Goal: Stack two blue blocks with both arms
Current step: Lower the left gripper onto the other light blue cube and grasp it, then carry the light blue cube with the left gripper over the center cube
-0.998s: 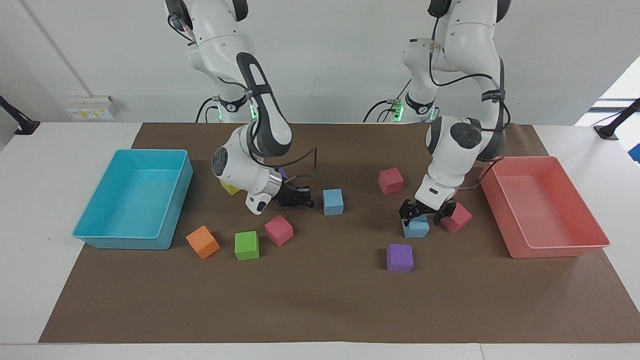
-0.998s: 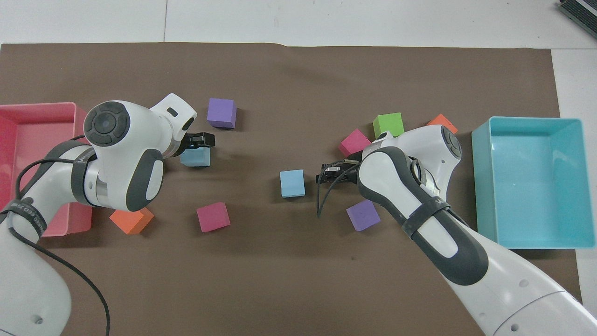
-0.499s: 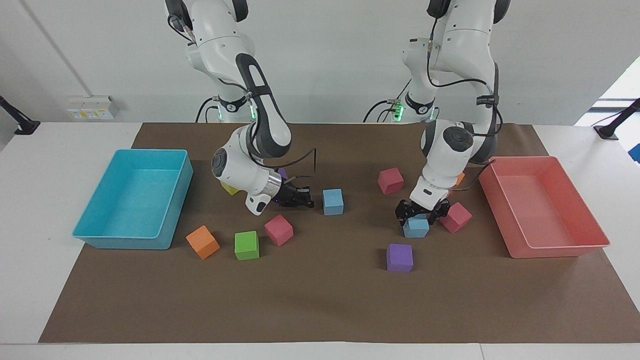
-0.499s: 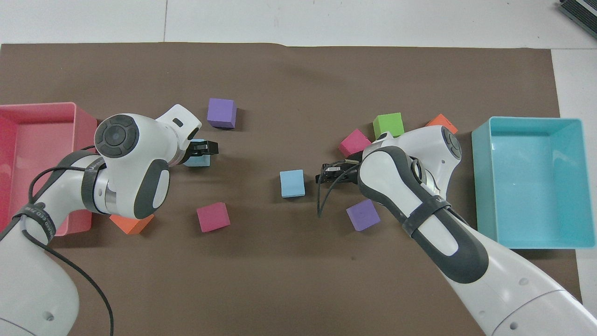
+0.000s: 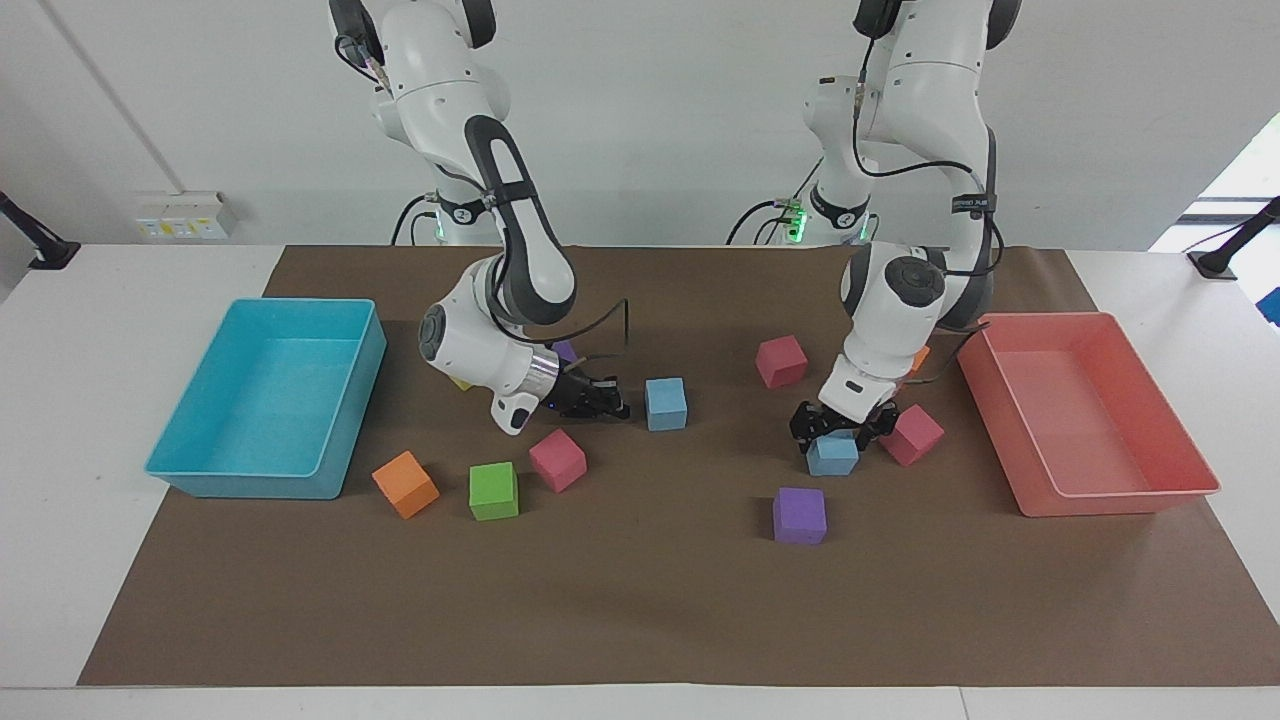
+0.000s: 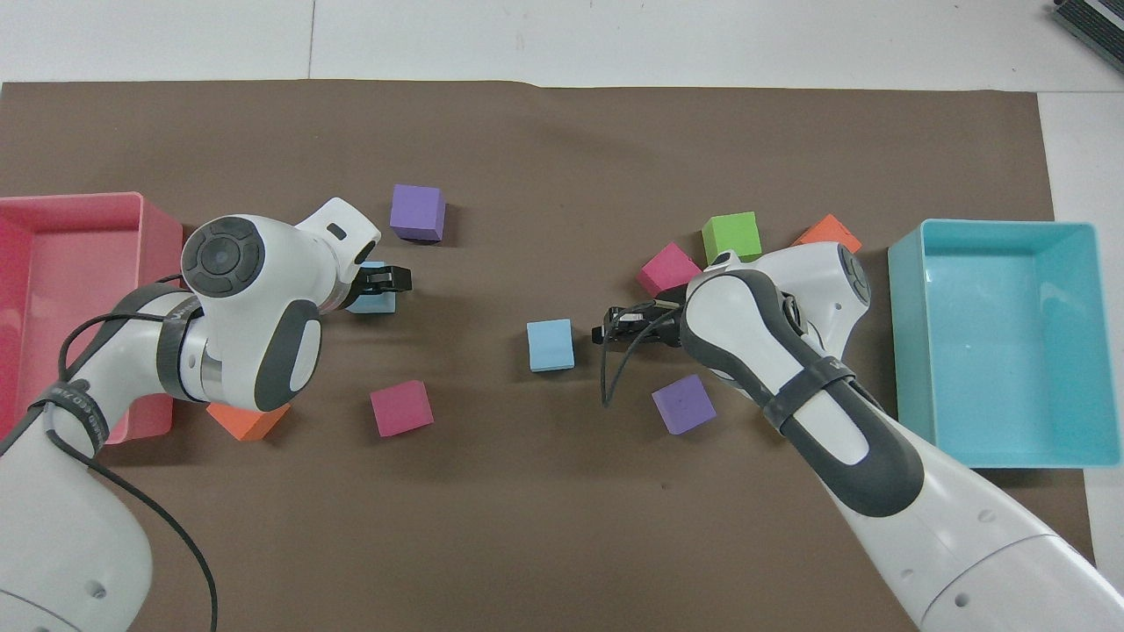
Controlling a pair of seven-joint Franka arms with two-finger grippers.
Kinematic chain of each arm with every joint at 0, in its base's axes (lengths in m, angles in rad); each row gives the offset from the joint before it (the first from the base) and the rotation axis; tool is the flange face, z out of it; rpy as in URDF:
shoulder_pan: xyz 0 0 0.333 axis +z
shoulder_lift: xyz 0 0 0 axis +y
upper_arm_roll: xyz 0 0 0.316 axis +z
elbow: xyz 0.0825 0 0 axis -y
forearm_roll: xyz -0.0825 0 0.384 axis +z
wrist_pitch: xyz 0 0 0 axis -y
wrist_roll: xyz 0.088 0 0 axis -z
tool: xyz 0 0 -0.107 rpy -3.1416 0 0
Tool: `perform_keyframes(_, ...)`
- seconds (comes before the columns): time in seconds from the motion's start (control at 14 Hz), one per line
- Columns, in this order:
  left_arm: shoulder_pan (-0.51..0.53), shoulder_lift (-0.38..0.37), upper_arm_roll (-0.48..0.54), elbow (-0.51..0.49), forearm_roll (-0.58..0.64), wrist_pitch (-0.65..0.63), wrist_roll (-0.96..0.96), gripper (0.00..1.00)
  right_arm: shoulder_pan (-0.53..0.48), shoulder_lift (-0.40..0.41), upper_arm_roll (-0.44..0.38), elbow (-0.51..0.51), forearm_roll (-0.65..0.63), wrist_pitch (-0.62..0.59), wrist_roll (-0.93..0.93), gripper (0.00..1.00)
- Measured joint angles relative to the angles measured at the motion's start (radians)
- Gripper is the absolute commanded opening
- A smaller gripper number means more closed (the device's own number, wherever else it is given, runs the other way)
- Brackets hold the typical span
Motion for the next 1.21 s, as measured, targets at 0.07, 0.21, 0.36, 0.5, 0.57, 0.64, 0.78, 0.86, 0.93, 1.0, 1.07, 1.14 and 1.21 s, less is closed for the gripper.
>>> perform_keyframes(0.07,0.000,0.000,0.000,0.000,0.000,0.002,0.000,0.84,0.000,0.000,0.000,0.000,0.000,0.000,0.000,0.00)
perform_keyframes(0.21,0.000,0.000,0.000,0.000,0.006,0.004,0.000,0.63,0.000,0.000,0.000,0.000,0.000,0.000,0.000,0.00)
perform_keyframes(0.36,0.000,0.000,0.000,0.000,0.008,0.005,0.000,0.44,0.000,0.000,0.000,0.000,0.001,0.000,0.000,0.00)
perform_keyframes(0.5,0.000,-0.001,-0.001,0.000,0.011,0.005,0.000,0.27,0.000,0.000,0.000,0.000,0.001,0.000,0.000,0.00)
perform_keyframes(0.57,-0.001,-0.001,-0.001,0.000,0.018,0.005,0.000,0.19,0.000,0.000,0.000,0.000,0.001,0.000,0.000,0.00)
perform_keyframes(0.64,-0.002,-0.001,-0.002,0.000,0.032,0.005,0.000,0.15,0.000,0.000,0.000,0.000,0.001,0.000,0.000,0.00)
perform_keyframes(0.78,-0.007,-0.001,-0.002,0.003,0.055,0.005,0.000,0.14,0.000,0.000,0.000,0.000,0.001,0.000,0.000,0.00)
perform_keyframes(0.86,-0.009,-0.002,-0.002,0.004,0.059,0.005,0.000,0.12,0.000,0.000,0.000,0.000,0.004,0.000,0.000,0.00)
perform_keyframes(0.93,-0.009,-0.004,-0.002,0.005,0.060,0.005,0.000,0.11,0.000,0.000,0.000,0.000,0.007,0.000,0.000,0.00)
perform_keyframes(1.0,-0.010,-0.010,-0.002,0.006,0.060,0.004,0.000,0.11,0.000,0.000,0.000,0.000,0.011,0.000,0.000,0.00)
perform_keyframes(1.07,-0.011,-0.021,-0.002,0.007,0.060,-0.002,0.000,0.10,0.000,0.000,0.000,0.000,0.012,0.000,0.000,0.00)
perform_keyframes(1.14,-0.013,-0.037,-0.002,0.008,0.060,-0.020,0.000,0.10,0.000,0.000,0.000,0.000,0.012,0.000,0.000,0.00)
perform_keyframes(1.21,-0.019,-0.056,-0.002,0.009,0.060,-0.044,0.000,0.10,0.000,0.000,0.000,0.000,0.013,0.000,0.000,0.00)
